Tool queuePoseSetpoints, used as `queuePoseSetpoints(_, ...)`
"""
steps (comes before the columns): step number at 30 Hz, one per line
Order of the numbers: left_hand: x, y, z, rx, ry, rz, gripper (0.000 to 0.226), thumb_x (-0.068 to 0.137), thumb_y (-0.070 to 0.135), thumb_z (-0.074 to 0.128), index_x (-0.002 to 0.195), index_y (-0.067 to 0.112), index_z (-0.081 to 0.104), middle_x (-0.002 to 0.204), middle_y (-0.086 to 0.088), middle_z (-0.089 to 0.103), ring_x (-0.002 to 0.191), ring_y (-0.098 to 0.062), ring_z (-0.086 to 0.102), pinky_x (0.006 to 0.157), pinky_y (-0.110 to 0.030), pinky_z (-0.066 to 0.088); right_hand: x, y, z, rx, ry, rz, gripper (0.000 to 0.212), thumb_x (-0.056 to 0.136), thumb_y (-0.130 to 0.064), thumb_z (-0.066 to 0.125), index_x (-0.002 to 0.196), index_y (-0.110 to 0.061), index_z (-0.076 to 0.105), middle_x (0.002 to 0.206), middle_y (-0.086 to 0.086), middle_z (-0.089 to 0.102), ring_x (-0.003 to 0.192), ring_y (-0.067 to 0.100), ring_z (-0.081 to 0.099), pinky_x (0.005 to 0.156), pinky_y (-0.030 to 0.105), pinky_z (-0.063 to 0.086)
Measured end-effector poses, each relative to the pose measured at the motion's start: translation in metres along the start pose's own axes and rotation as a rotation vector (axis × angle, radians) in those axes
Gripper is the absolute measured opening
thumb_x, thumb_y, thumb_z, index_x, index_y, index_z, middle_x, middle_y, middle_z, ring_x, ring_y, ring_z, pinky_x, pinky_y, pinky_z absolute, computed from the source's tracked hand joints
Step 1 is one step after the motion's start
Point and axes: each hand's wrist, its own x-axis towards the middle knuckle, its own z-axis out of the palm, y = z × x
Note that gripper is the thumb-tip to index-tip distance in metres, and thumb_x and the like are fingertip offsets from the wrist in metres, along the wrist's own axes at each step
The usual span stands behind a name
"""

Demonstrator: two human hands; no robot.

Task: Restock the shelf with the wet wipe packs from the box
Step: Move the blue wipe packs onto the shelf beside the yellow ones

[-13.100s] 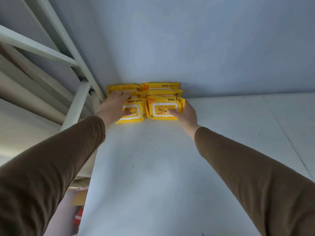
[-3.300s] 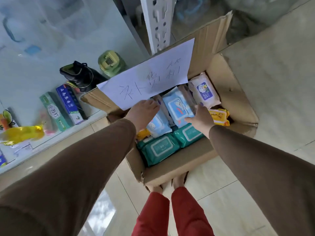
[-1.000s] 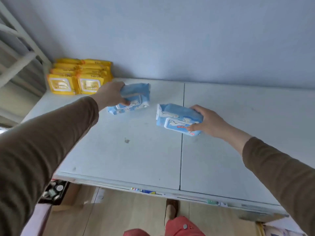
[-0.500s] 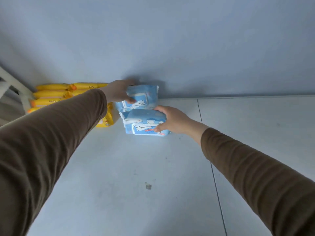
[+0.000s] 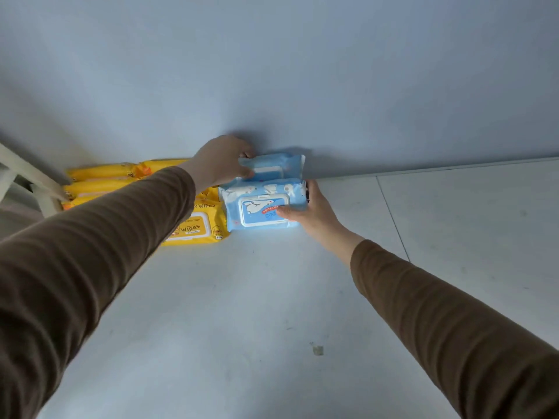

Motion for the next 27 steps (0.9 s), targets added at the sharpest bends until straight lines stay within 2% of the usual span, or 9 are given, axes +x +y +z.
queuePoseSetpoints(5,0.007,0.002,0.000,0.110,-0.046,0.028,0.047,0.087,0.035,0.069,0.131,0.023,0.061,0.131,0.000,0.059,0.121,-0.024,0.051,0.098,-0.039,0.044,-0.002,0.001,0.005,0.000,0.044,-0.006,0.060,0.071,-0.027,0.088,0.119,-0.021,0.052,0.113,-0.006,0.070,0.099,0.012,0.070,0.086,0.037,0.058)
queuePoseSetpoints(10,0.003,0.003,0.011,0.118,0.012,0.011,0.045,0.088,0.035,0.067,0.131,0.024,0.060,0.128,-0.002,0.061,0.117,-0.027,0.054,0.092,-0.039,0.046,0.006,-0.008,0.004,-0.118,0.041,0.015,0.062,0.074,-0.029,0.088,0.120,-0.020,0.049,0.118,-0.002,0.069,0.103,0.018,0.069,0.090,0.043,0.057)
queuePoseSetpoints(13,-0.003,0.004,0.012,0.124,0.054,0.006,0.044,0.087,0.036,0.068,0.128,0.023,0.062,0.123,-0.004,0.063,0.113,-0.028,0.057,0.088,-0.038,0.047,-0.001,-0.011,0.004,-0.144,0.094,0.005,0.061,0.071,-0.032,0.090,0.115,-0.020,0.051,0.116,-0.003,0.069,0.102,0.016,0.069,0.081,0.032,0.058)
queuePoseSetpoints(15,-0.011,0.007,0.014,0.144,0.153,0.013,0.038,0.084,0.034,0.072,0.120,0.021,0.066,0.117,-0.005,0.063,0.106,-0.028,0.059,0.080,-0.037,0.048,-0.007,-0.014,0.007,-0.181,0.157,-0.007,0.059,0.070,-0.031,0.090,0.113,-0.019,0.050,0.116,-0.001,0.067,0.101,0.016,0.068,0.073,0.022,0.052)
queuePoseSetpoints(16,-0.016,0.009,0.016,0.146,0.202,0.021,0.035,0.083,0.030,0.073,0.116,0.021,0.066,0.115,-0.004,0.063,0.104,-0.027,0.059,0.077,-0.036,0.048,-0.011,-0.014,0.008,-0.219,0.184,-0.017,0.060,0.070,-0.031,0.089,0.114,-0.018,0.050,0.117,0.000,0.066,0.102,0.017,0.066,0.074,0.023,0.051)
queuePoseSetpoints(19,-0.029,0.015,0.021,0.086,0.293,0.027,0.035,0.083,0.022,0.073,0.116,0.021,0.064,0.116,-0.002,0.062,0.105,-0.025,0.056,0.077,-0.036,0.047,-0.023,-0.013,0.005,-0.351,0.234,-0.042,0.066,0.073,-0.030,0.085,0.125,-0.013,0.048,0.123,0.007,0.058,0.111,0.024,0.058,0.092,0.039,0.051)
queuePoseSetpoints(20,-0.033,0.017,0.021,0.058,0.315,0.028,0.034,0.084,0.021,0.072,0.117,0.021,0.063,0.116,-0.001,0.062,0.106,-0.025,0.055,0.077,-0.036,0.046,-0.028,-0.012,0.001,-0.385,0.245,-0.037,0.068,0.074,-0.031,0.084,0.128,-0.012,0.047,0.125,0.008,0.056,0.114,0.026,0.056,0.095,0.040,0.048)
queuePoseSetpoints(24,-0.049,0.042,0.021,-0.011,0.360,0.102,0.031,0.088,0.021,0.064,0.119,0.019,0.063,0.113,-0.002,0.062,0.106,-0.024,0.054,0.081,-0.038,0.047,-0.056,-0.004,-0.027,-0.456,0.246,-0.035,0.066,0.080,-0.032,0.078,0.135,-0.013,0.046,0.131,0.008,0.053,0.120,0.026,0.052,0.097,0.036,0.044)
queuePoseSetpoints(27,-0.066,0.079,0.027,-0.092,0.352,0.154,0.020,0.088,0.021,0.064,0.107,0.016,0.063,0.103,-0.003,0.063,0.099,-0.024,0.056,0.076,-0.037,0.046,-0.085,0.002,-0.055,-0.493,0.244,-0.049,0.058,0.084,-0.028,0.072,0.135,-0.016,0.047,0.132,0.006,0.053,0.122,0.026,0.051,0.098,0.037,0.044)
